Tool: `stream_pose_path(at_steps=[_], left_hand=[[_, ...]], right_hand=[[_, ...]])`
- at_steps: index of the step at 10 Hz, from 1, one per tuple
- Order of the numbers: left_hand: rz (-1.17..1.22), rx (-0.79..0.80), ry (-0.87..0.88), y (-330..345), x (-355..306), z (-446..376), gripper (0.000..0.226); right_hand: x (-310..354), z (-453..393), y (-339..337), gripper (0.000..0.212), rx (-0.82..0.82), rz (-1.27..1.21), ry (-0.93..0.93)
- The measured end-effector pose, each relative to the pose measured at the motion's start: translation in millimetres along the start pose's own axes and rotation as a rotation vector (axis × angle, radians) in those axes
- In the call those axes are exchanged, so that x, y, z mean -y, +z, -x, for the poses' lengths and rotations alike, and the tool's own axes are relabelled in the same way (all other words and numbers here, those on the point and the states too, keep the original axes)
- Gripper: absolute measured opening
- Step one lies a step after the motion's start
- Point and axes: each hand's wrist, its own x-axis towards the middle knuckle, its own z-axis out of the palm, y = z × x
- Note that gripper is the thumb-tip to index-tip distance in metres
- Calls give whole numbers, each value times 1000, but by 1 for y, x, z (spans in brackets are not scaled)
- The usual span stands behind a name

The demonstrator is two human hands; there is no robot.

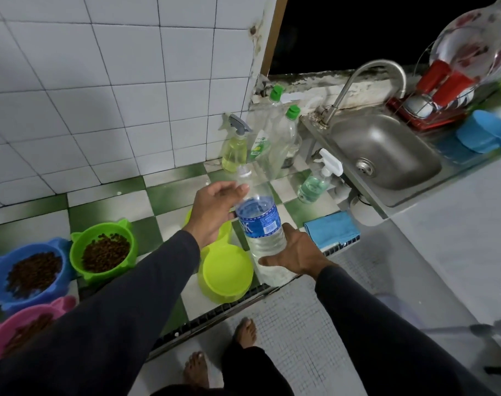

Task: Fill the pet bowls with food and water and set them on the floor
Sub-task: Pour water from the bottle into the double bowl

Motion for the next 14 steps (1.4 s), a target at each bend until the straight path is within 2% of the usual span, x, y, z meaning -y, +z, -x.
stream_pose_path(at_steps=[2,3,5,6,7,8,9,10,11,12,13,14], left_hand=[[-159,64,112,16,-16,-11,51],[-236,79,200,24,-20,-19,46],[-363,120,326,32,-21,-26,51],[-374,130,331,32,-18,-29,57],[-439,144,367,32,-14,-30,62],[-445,152,352,33,-9,-31,63],[-466,156,337,32,-7,-32,68],[-479,165,341,33,-6,-31,70],[-508,183,343,33,-5,-32,68],[-511,206,358,32,-4,-30,72],[-503,218,374,32,-4,-28,70],[-493,218,382,32,-2,-26,69]], right_hand=[[-4,-18,1,78,-84,-173,6],[-7,-29,7,83,-112,-364,-16],[-10,-51,9,91,-9,-582,14],[-15,-58,20,84,-91,-680,-12],[-17,-66,24,85,-23,-651,11],[-21,-68,25,80,33,-720,32],[-24,-66,31,56,-54,-721,-53],[-25,-71,30,52,47,-905,34],[-29,-71,32,56,-36,-770,-55],[-32,-75,32,89,41,-700,51],[-30,-72,31,90,81,-623,85],[-43,-63,39,58,12,-143,108]])
